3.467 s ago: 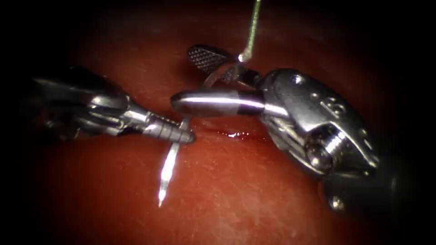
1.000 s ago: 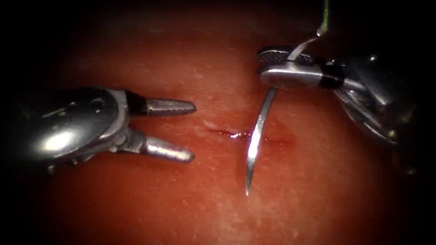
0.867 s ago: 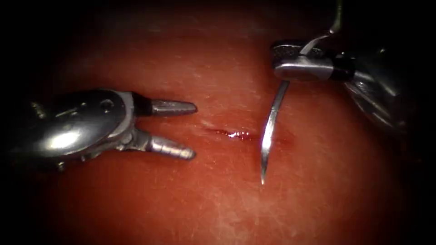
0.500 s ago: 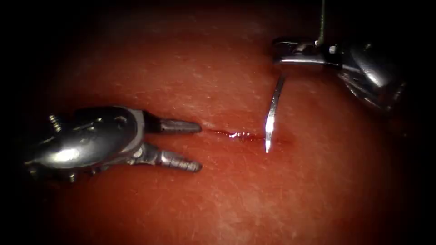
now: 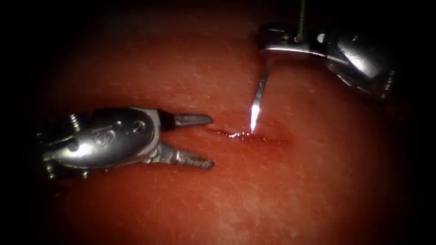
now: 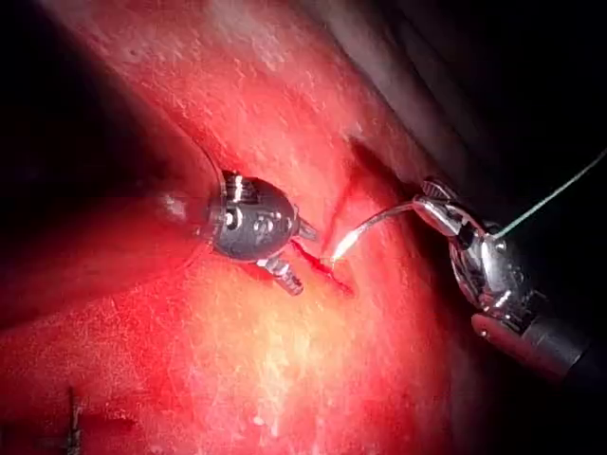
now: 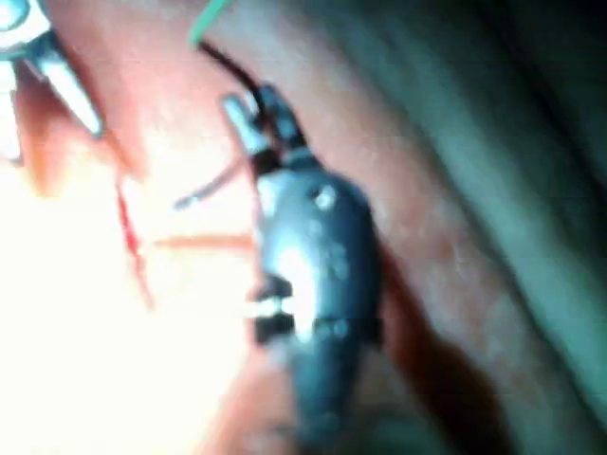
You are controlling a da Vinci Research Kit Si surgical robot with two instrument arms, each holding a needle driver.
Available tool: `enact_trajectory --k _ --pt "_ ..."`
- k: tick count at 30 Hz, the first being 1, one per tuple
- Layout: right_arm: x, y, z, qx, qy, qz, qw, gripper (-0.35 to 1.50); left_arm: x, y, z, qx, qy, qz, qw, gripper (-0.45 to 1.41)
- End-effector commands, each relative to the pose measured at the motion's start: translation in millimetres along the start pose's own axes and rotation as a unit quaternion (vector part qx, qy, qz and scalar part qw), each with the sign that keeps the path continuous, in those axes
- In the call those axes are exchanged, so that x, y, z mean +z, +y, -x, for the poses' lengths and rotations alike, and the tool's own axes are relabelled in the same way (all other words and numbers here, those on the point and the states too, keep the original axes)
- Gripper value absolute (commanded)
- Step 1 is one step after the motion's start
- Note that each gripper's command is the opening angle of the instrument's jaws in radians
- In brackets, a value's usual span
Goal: Wound Closure
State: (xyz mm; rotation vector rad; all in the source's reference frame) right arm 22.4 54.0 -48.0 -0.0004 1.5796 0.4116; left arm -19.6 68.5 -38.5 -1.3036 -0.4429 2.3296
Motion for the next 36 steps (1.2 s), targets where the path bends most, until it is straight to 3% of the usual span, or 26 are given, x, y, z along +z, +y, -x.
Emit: enact_trajectory --k 1,2,4,12,20,25,36 --pt "1.0 0.3 0.6 -0.008 0.001 0.001 1.0 -0.35 0.8 -0.1 0.5 -0.001 -0.001 0.009 1.0 0.27" --pt "1.0 0.3 0.6 -0.008 0.001 0.001 1.0 -0.35 0.8 -0.1 0.5 -0.001 -0.001 0.009 1.0 0.27" --pt "1.7 0.3 0.7 -0.026 0.0 0.004 1.0 -0.35 1.0 0.0 0.8 -0.005 -0.004 0.011 1.0 0.1" --pt "2.7 -0.3 1.0 -0.055 0.007 0.002 0.998 -0.35 2.7 0.5 1.9 -0.005 -0.028 0.017 0.999 0.14" --pt "3.0 -0.8 1.1 -0.079 0.013 -0.006 0.997 -0.35 5.6 0.8 4.9 -0.012 -0.046 0.035 0.998 0.17" --pt "3.0 -0.9 1.1 -0.079 0.014 -0.006 0.997 -0.35 6.0 1.2 6.4 -0.014 -0.065 0.048 0.997 0.17" --pt "3.6 -2.3 1.8 -0.092 0.018 -0.01 0.996 -0.35 6.0 1.4 6.5 -0.016 -0.07 0.066 0.995 0.18"
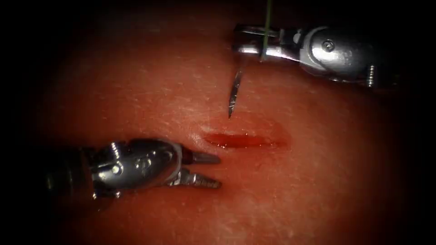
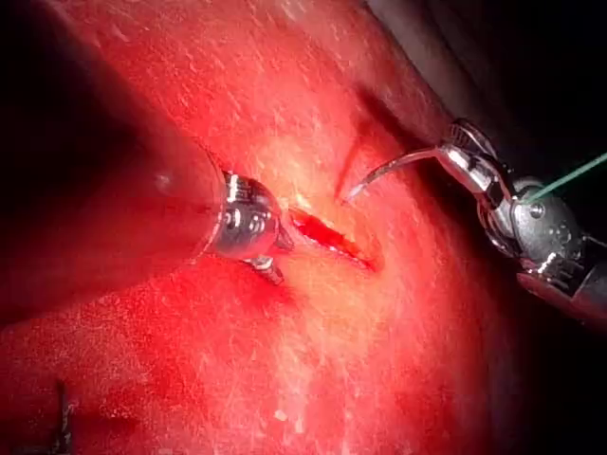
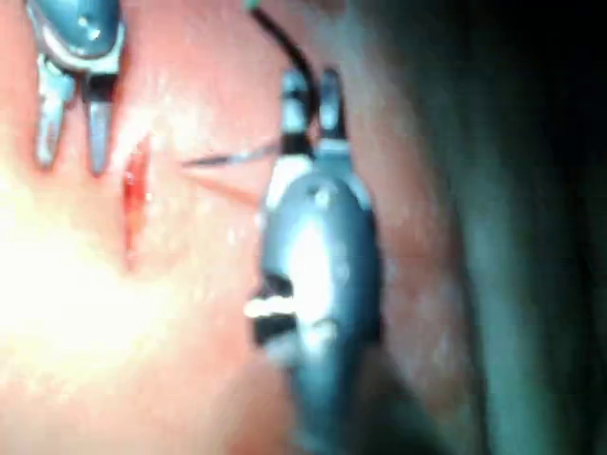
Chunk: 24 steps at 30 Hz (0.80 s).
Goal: Wound Closure
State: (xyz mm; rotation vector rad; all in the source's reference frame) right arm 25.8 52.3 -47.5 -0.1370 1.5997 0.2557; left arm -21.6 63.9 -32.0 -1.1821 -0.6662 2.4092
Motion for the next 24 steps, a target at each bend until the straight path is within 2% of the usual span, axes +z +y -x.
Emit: enact_trajectory --k 1,13,24 --pt "0.9 -0.2 0.9 -0.001 0.001 0.0 1.0 -0.35 0.7 -0.1 0.2 0.001 0.0 0.002 1.0 0.18" --pt "1.6 -0.4 1.3 -0.03 0.0 -0.001 1.0 -0.35 0.5 0.1 -0.1 0.002 0.0 0.007 1.0 0.17" --pt "1.5 -0.5 2.4 -0.063 -0.023 -0.013 0.998 -0.35 0.3 0.1 -0.2 0.004 0.0 0.011 1.0 0.14"
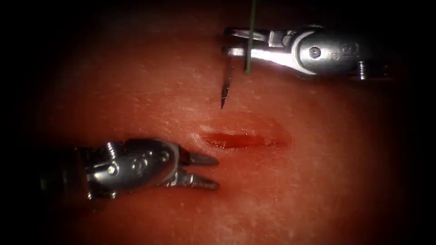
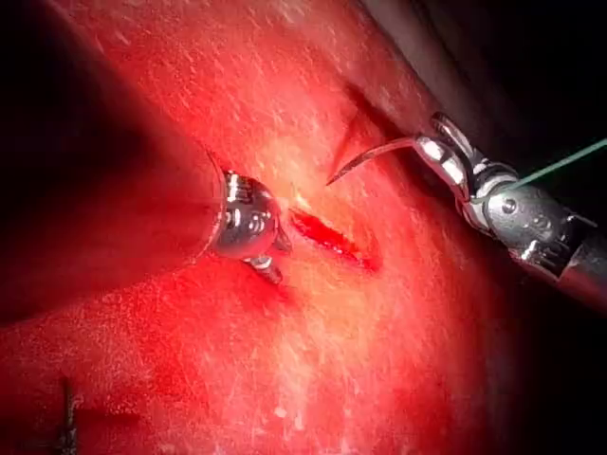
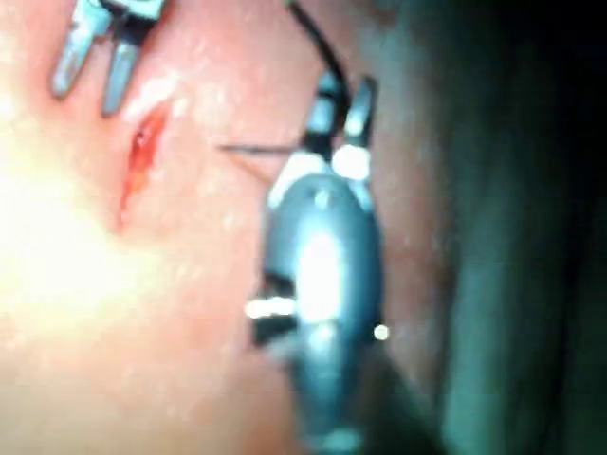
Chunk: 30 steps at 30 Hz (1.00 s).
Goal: Wound Closure
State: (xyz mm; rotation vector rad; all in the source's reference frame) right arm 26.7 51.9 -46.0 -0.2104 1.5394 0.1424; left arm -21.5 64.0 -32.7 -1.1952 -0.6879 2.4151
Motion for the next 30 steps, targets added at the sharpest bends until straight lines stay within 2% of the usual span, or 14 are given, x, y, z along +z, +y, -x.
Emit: enact_trajectory --k 1,14,18,25,26,30 --pt "0.8 -0.3 1.0 -0.002 -0.002 -0.002 1.0 -0.35 0.8 -0.1 0.2 0.0 0.0 0.001 1.0 0.14" --pt "0.5 -2.1 2.5 -0.01 -0.025 -0.027 0.999 -0.35 0.3 -0.2 0.1 0.0 -0.001 0.006 1.0 0.12" --pt "0.5 -3.2 3.2 -0.012 -0.054 -0.055 0.997 -0.35 0.3 -0.2 0.1 0.001 -0.001 0.007 1.0 0.12" --pt "0.6 -4.7 3.5 -0.014 -0.064 -0.095 0.993 -0.35 0.2 -0.2 0.2 0.001 -0.001 0.007 1.0 0.12" --pt "0.6 -5.5 3.9 -0.017 -0.068 -0.114 0.991 -0.35 0.2 -0.1 0.2 0.001 -0.001 0.008 1.0 0.12" --pt "0.5 -6.8 4.8 -0.027 -0.072 -0.136 0.988 -0.35 0.1 -0.2 0.3 0.002 -0.001 0.008 1.0 0.11"
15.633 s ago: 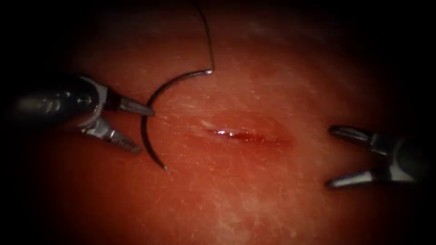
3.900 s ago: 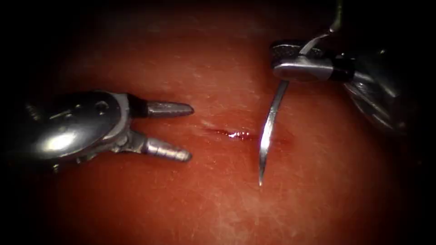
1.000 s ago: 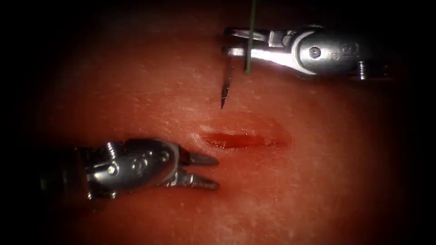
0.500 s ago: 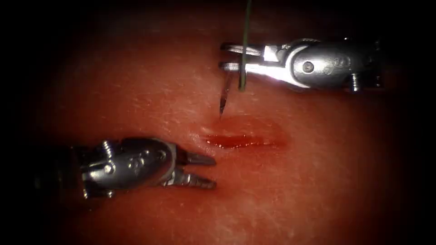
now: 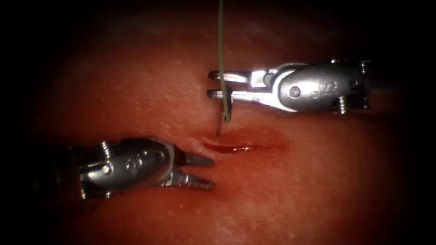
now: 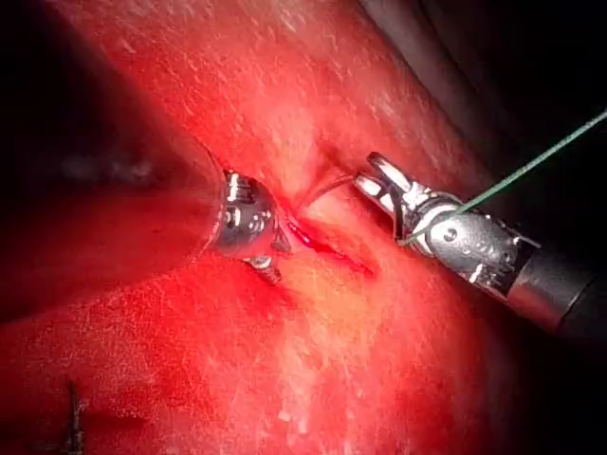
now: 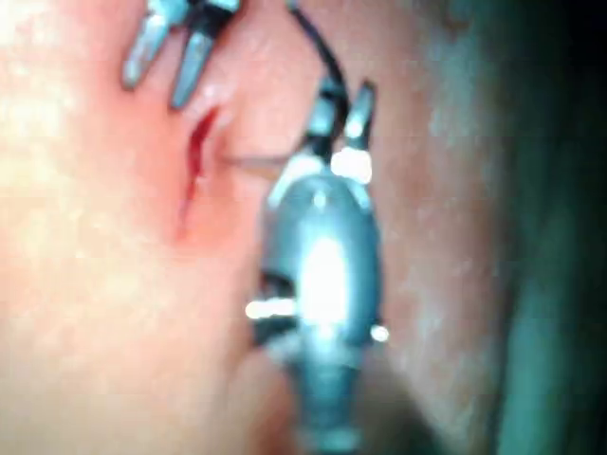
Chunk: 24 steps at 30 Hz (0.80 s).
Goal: Wound Closure
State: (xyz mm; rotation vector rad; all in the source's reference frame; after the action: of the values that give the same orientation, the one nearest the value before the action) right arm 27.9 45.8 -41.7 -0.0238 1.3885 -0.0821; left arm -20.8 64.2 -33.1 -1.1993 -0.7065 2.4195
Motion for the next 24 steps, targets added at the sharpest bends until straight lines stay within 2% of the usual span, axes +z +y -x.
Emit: enact_trajectory --k 1,5,16,24 --pt "0.9 -0.5 0.7 0.0 0.001 -0.008 1.0 -0.35 0.8 -0.2 0.2 0.0 0.001 0.001 1.0 0.11" --pt "1.1 -1.0 1.1 0.013 0.006 -0.019 1.0 -0.35 0.8 -0.2 0.3 0.0 0.001 0.0 1.0 0.11" --pt "1.7 -3.5 2.6 0.069 -0.015 -0.04 0.997 -0.35 0.8 -0.2 0.3 0.0 -0.001 0.0 1.0 0.1" --pt "0.8 -4.9 3.2 0.111 -0.032 -0.057 0.992 -0.35 0.8 -0.3 0.3 0.0 -0.002 0.0 1.0 0.1"
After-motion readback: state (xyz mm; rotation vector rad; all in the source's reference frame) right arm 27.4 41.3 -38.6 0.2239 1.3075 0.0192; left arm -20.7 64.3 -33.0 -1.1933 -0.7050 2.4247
